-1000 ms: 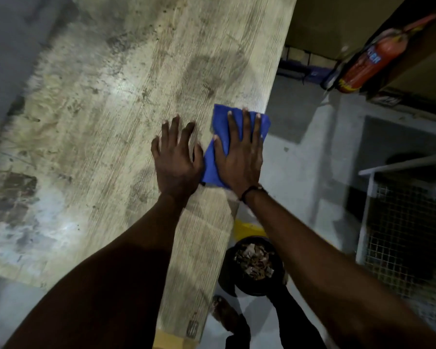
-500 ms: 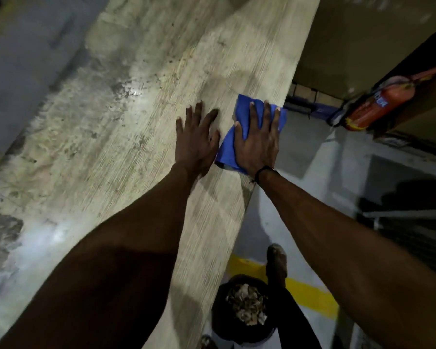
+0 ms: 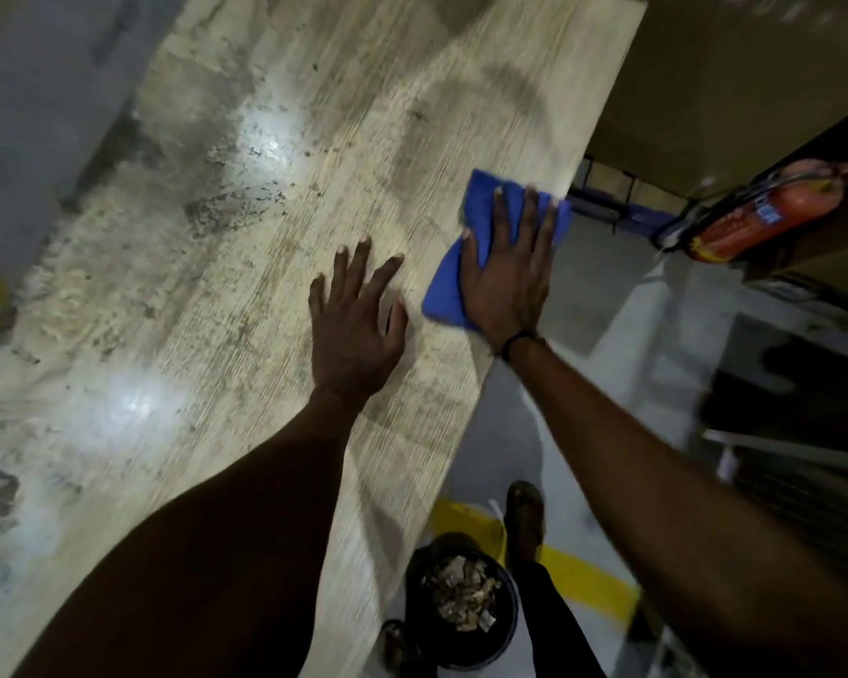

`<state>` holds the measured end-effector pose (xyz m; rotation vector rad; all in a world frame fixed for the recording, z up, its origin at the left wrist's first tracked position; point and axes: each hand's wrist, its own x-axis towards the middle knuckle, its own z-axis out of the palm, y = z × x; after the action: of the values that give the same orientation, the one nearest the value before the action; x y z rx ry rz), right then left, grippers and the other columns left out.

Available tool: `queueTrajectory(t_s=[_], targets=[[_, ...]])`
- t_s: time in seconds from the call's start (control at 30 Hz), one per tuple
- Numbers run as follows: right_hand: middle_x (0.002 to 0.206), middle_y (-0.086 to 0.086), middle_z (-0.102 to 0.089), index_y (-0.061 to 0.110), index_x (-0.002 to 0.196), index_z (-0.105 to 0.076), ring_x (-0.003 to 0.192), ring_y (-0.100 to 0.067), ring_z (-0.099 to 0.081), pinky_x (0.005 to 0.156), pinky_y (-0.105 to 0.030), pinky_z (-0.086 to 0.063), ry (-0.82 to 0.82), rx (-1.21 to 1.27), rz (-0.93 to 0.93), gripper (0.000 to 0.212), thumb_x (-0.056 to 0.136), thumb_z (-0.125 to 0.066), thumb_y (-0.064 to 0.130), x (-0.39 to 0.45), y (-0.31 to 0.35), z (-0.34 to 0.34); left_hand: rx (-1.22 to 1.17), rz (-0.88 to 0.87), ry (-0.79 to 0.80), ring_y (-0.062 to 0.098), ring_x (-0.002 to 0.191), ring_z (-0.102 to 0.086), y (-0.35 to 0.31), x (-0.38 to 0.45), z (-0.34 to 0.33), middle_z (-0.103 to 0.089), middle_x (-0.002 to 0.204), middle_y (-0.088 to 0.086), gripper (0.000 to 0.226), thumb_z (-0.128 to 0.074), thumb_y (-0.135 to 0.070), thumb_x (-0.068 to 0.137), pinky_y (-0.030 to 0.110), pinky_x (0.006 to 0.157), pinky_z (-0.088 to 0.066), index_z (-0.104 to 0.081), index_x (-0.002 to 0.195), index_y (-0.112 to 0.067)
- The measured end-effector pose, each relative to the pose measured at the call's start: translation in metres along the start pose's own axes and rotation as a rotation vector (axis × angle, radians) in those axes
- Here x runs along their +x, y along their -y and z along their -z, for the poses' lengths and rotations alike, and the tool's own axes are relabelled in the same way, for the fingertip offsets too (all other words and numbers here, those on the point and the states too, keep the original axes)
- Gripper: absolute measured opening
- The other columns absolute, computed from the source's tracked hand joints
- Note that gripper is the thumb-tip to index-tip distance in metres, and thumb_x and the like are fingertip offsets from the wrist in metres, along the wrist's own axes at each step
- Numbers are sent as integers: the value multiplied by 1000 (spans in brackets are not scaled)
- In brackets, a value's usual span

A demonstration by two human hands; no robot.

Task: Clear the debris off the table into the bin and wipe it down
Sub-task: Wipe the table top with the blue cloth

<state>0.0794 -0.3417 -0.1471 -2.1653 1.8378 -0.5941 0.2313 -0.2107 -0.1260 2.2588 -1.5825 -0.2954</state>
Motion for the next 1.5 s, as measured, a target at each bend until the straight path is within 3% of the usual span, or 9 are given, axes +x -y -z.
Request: queueTrajectory(t_s=[0.17, 0.47, 0.67, 0.77, 0.87, 1.0, 1.23, 1.37, 1.5], targets=[[175, -14, -21, 16, 165, -34, 163, -41, -9, 129, -60, -20, 97, 69, 70, 68, 109, -38, 54, -105, 17, 12, 21, 5, -1, 25, 163, -15, -1, -1, 1, -21, 176, -1, 54, -50, -38, 105, 56, 128, -18, -43, 159, -32], [173, -14, -26, 17, 164, -38, 162, -42, -13, 124, -60, -30, 47, 2, -1, 71, 106, -36, 59, 49, -13, -5, 27, -4, -12, 23, 164, -10, 2, -2, -4, -19, 176, -2, 53, -48, -39, 107, 56, 129, -16, -41, 159, -35], [176, -12, -17, 17, 167, -29, 163, -40, -5, 130, -57, -20, 46, -12, -5, 73, 108, -33, 60, -77, 18, 4, 0, -8, -5, 22, 164, -14, 2, 0, -3, -21, 176, -2, 56, -46, -41, 103, 56, 128, -16, -43, 158, -35], [177, -12, -13, 18, 168, -26, 164, -39, -1, 126, -59, -29, 85, 14, 10, 73, 109, -25, 60, -91, 18, 5, 7, -28, -30, 22, 163, -15, 3, -1, -5, -22, 175, -2, 56, -49, -40, 103, 56, 127, -17, -43, 158, -34], [176, -13, -19, 17, 166, -31, 163, -42, -6, 127, -58, -28, 42, -13, 23, 72, 108, -38, 58, -48, 6, -5, 61, -52, -62, 24, 163, -18, 4, -3, -8, -23, 175, 0, 55, -49, -37, 104, 57, 126, -20, -43, 159, -32], [176, -13, -17, 19, 167, -30, 163, -43, -5, 130, -50, -8, 57, -90, 47, 74, 107, -34, 62, 34, -15, -12, 42, 31, -28, 27, 164, -12, -9, 9, -15, -19, 176, 1, 59, -45, -40, 103, 60, 128, -12, -38, 161, -34], [172, -19, -26, 15, 163, -39, 160, -48, -13, 130, -60, -16, 19, 30, 48, 80, 101, -29, 64, 122, -35, -14, -50, 61, -8, 32, 163, -9, -74, 140, -50, -18, 176, 8, 58, -38, -48, 106, 61, 129, -5, -38, 162, -32], [176, -15, -12, 19, 168, -24, 162, -43, 1, 132, -57, -8, 112, 17, 58, 80, 102, -28, 65, 180, -53, -18, -39, 152, -54, 29, 164, -7, -118, 198, -73, -18, 176, 5, 53, -34, -48, 109, 59, 131, -3, -39, 161, -35], [175, -18, -18, 17, 166, -31, 162, -45, -4, 133, -53, 2, 76, -1, 64, 79, 103, -31, 65, 225, -65, -27, -5, 200, -98, 27, 164, -8, -126, 205, -76, -19, 176, 2, 52, -30, -48, 109, 60, 130, -5, -39, 159, -38]])
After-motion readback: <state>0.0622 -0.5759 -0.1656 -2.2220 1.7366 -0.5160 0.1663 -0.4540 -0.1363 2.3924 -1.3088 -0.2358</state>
